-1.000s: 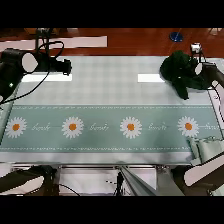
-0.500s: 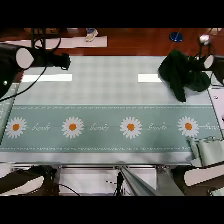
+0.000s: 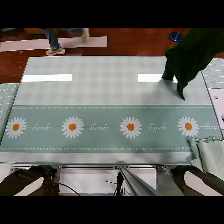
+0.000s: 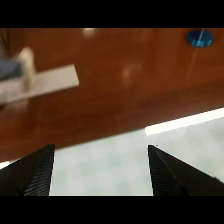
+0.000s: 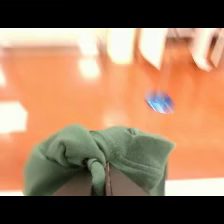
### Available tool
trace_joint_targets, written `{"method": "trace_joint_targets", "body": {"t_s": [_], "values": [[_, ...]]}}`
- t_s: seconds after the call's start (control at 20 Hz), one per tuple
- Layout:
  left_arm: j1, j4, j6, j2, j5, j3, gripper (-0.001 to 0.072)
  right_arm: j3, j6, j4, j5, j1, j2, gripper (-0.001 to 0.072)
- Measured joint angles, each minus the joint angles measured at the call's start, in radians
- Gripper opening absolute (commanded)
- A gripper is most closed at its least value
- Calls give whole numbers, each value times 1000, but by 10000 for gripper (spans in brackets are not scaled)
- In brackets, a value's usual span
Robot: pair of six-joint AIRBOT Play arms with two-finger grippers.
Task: Fold the shirts.
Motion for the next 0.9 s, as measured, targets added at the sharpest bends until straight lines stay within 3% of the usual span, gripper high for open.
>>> {"method": "trace_joint_targets", "body": {"t_s": [0.2, 0.35, 0.55, 0.85, 0.9], "values": [[-17, 0, -1, 137, -137, 18, 708, 0, -70, 261, 99, 5, 140, 26], [-21, 0, -3, 198, -323, 21, 708, 0, -93, 343, 272, 54, 156, 26], [-23, -4, -5, 224, -518, -9, 707, 0, -79, 322, 475, 229, 52, 26], [-23, -62, -6, 230, -598, -98, 708, 0, -19, 249, 541, 618, -276, 28], [-23, -68, -6, 231, -602, -117, 708, 0, -13, 247, 531, 680, -330, 95]]}}
